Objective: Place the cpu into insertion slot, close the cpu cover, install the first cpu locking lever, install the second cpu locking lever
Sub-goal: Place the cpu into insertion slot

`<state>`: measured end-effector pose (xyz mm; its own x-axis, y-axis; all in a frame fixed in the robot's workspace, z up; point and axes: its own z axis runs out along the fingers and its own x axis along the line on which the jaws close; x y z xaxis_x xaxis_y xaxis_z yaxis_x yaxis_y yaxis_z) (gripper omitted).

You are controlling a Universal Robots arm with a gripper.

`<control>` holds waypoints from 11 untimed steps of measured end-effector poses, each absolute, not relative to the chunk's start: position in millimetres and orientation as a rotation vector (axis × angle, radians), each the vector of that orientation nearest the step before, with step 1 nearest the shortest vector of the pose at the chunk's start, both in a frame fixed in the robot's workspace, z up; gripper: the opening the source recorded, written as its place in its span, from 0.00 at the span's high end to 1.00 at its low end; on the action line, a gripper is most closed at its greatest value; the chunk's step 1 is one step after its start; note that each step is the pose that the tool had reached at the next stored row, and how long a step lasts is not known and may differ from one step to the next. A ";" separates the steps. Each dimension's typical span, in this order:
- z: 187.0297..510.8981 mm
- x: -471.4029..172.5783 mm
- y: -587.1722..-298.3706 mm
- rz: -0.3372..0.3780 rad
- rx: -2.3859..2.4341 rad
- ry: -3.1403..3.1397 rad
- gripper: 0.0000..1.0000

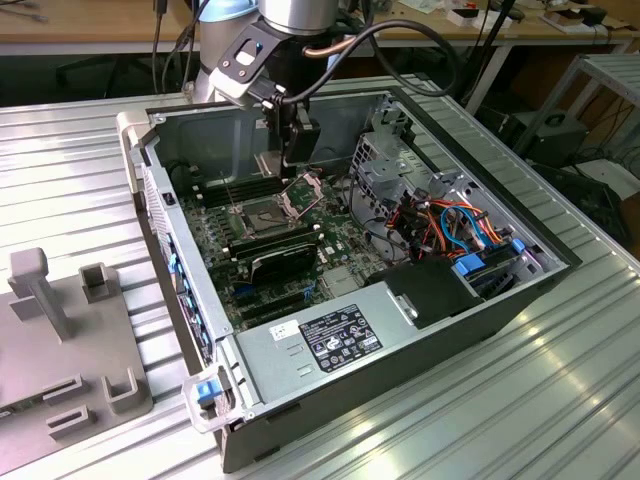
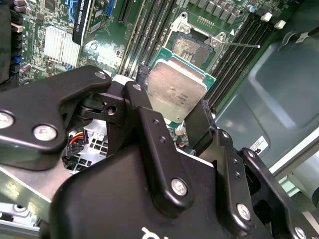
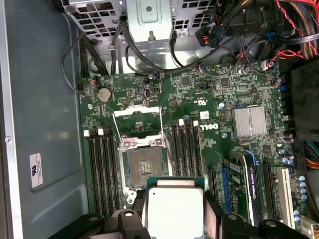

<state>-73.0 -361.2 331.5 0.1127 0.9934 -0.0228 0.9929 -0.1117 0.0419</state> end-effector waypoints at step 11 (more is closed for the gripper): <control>325.4 -73.0 -361.2 0.017 2.308 2.062 0.45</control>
<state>-73.0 -361.2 325.4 0.1128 0.9934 -0.0224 0.9928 -0.1118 0.0419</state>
